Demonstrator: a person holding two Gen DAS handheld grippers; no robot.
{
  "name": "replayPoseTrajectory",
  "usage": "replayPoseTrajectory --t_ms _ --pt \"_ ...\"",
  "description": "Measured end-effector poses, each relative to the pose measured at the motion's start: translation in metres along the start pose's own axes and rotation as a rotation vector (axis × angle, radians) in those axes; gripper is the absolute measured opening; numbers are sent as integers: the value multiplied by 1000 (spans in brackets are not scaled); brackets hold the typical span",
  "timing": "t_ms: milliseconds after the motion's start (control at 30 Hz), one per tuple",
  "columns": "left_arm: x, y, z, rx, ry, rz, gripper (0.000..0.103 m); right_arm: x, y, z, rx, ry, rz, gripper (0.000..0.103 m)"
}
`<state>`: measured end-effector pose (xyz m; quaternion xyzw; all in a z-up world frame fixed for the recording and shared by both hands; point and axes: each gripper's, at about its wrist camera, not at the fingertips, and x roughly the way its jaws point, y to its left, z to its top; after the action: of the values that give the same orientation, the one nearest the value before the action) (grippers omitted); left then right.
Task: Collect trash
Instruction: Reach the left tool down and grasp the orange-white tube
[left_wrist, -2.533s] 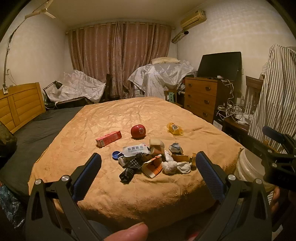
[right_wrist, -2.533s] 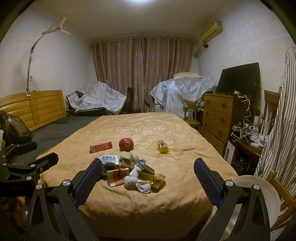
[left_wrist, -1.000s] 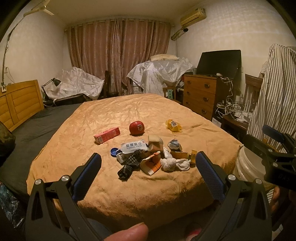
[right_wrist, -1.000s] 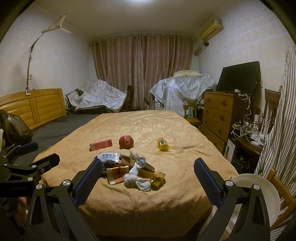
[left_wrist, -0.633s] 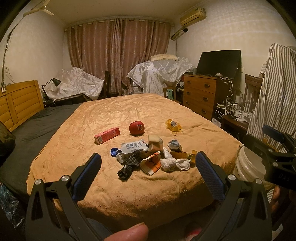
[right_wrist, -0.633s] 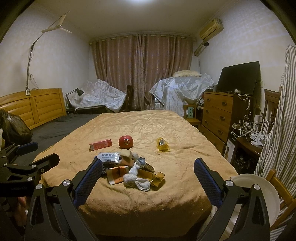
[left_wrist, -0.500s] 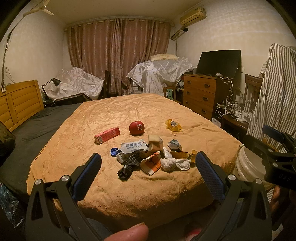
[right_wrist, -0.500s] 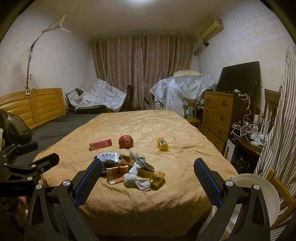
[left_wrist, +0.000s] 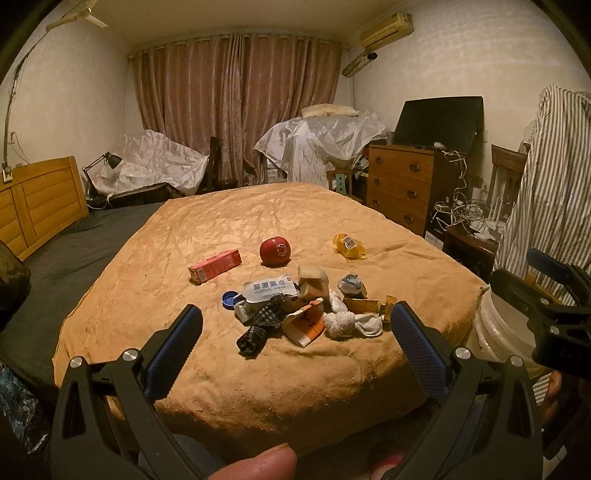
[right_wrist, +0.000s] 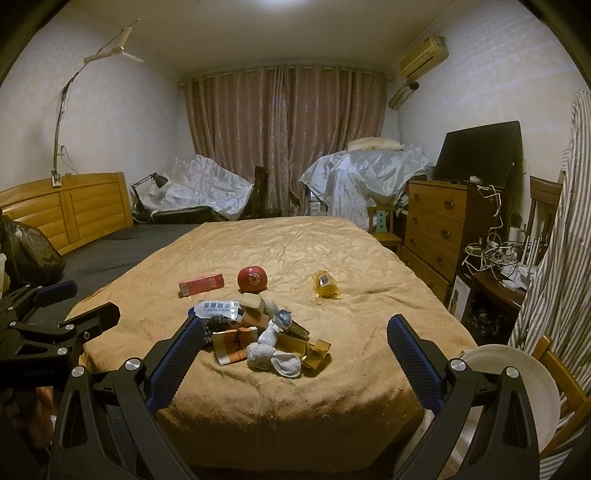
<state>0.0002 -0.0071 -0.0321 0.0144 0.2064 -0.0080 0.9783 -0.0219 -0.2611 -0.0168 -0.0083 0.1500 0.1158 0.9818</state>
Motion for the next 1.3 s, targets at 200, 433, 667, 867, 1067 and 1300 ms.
replayPoseTrajectory --t_ms 200,433,667,867,1067,1300 --pt "20 17 3 -3 68 -21 98 10 1 -10 -8 29 7 99" --pt "61 45 -15 27 169 -12 98 33 4 -21 -24 96 41 99" --pt "128 98 -47 -2 349 -8 98 71 0 -42 1 197 69 99" --pt "180 105 -50 -10 400 -47 91 110 -3 -58 41 277 94 99" --pt "234 98 -41 -42 455 -130 64 139 -12 -70 93 344 124 99" --pt "248 77 -41 40 442 -113 59 160 -19 -83 117 388 141 99"
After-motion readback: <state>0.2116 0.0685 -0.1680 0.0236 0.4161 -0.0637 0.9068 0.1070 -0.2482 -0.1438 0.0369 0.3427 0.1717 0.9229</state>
